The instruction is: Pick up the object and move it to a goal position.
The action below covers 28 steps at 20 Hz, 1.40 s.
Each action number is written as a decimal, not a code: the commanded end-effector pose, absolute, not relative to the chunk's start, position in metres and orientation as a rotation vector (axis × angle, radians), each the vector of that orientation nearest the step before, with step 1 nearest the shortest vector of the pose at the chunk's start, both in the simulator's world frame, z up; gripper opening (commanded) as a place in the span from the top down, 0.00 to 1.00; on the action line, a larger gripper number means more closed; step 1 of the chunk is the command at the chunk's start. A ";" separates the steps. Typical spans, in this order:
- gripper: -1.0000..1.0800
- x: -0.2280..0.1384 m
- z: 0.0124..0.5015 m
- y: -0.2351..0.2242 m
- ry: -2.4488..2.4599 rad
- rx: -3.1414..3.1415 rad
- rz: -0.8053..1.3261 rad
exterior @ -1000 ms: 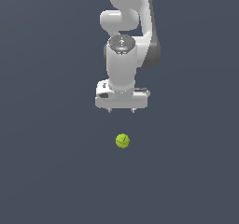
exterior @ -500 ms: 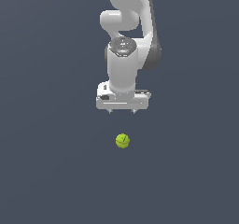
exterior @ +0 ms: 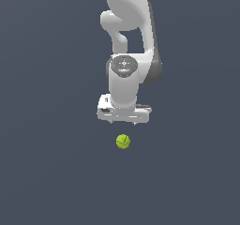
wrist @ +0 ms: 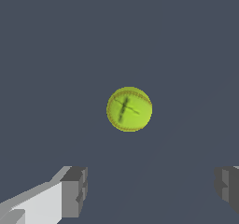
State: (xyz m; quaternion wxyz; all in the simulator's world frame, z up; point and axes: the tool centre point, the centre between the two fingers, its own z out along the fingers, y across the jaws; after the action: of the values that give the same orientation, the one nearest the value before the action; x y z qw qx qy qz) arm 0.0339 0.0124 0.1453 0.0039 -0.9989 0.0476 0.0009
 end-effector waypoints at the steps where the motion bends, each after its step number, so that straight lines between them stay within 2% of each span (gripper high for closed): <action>1: 0.04 0.045 0.132 0.013 0.196 -3.129 0.003; 12: 0.04 0.072 0.095 0.015 0.319 -3.125 0.000; 20: 0.04 0.072 0.088 0.015 0.325 -3.125 0.002; 28: 0.04 0.072 0.051 0.015 0.328 -3.124 0.000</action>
State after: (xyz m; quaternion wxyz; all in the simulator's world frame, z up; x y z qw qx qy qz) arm 0.0720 0.0152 0.0588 0.0000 -0.9946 0.1042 0.0002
